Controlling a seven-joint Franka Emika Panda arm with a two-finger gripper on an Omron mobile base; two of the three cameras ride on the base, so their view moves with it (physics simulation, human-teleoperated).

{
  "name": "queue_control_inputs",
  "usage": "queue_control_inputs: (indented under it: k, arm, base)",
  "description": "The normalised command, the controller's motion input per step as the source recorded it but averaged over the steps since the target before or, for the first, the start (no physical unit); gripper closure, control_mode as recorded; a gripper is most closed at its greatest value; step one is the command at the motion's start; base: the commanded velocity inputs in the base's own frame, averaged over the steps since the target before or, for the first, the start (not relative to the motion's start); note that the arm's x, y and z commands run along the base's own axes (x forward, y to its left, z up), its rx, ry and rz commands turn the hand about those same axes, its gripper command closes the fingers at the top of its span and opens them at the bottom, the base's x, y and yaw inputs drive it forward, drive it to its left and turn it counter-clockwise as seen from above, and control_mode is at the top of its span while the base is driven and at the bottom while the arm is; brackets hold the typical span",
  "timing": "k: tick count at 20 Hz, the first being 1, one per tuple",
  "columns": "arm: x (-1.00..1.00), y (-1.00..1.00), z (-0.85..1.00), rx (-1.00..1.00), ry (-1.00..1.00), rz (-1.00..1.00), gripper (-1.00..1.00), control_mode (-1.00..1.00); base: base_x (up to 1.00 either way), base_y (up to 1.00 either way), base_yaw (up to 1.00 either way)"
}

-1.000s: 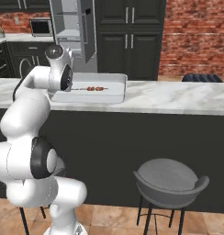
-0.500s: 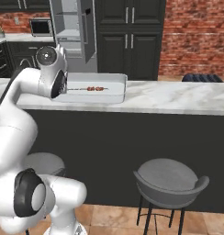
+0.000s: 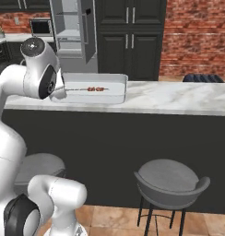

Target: Place the cold items (cucumber and squash) from the fridge in one tupperware on the dining counter. Place the warm items (kebab skewer and hot dog) in the stove area in another tupperware.

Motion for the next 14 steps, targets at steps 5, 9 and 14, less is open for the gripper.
queue_control_inputs:
  k: [5,9,14]
  arm:
    - [-0.94,-0.25,0.00,-0.28,0.00,0.18,-1.00,-1.00]
    - [-0.99,-0.23,0.00,-0.26,0.00,0.18,-1.00,-1.00]
    - [-0.99,-0.16,-0.02,-0.28,0.00,0.17,-1.00,-1.00]
  base:
    - [0.00,0.00,0.00]
    - [0.00,0.00,0.00]
    - [0.00,0.00,0.00]
